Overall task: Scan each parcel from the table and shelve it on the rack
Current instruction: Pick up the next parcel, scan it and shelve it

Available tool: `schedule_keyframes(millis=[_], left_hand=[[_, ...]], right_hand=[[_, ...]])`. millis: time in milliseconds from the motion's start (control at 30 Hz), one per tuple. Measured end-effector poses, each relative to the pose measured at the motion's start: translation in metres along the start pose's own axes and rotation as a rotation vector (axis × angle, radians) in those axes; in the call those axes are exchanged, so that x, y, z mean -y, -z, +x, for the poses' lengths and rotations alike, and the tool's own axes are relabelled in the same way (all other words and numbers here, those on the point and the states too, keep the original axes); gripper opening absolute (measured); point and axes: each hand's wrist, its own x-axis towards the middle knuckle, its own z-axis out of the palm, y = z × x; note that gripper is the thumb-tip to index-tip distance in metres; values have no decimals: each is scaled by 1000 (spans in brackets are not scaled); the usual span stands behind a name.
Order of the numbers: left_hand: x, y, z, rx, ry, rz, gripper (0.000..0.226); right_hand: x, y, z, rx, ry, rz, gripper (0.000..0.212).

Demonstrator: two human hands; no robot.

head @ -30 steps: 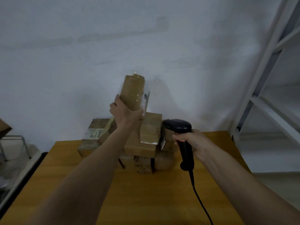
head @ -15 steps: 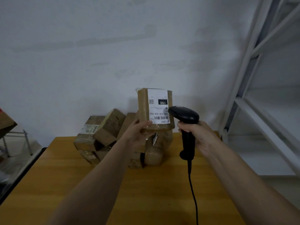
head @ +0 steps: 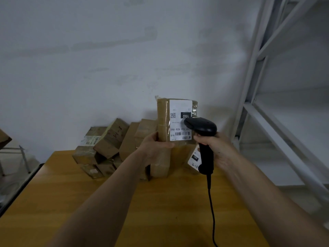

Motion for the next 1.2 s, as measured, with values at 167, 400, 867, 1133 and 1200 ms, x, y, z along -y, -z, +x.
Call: schedule_keyframes(millis=[167, 400, 867, 1133, 1200], left_hand=[[-3, -11, 10, -173, -18, -37, 64], [-1, -23, 16, -129, -6, -107, 77], [-3, -29, 19, -145, -59, -116, 73], [5, -39, 13, -138, 17, -111, 81], [12, -44, 10, -143, 61, -111, 85]], right_hand=[[-2, 9, -9, -15, 6, -54, 15], [-9, 22, -21, -41, -17, -130, 14], [-11, 30, -31, -75, -17, -150, 14], [-18, 42, -37, -71, -22, -93, 15], [-22, 48, -38, -74, -52, -74, 18]])
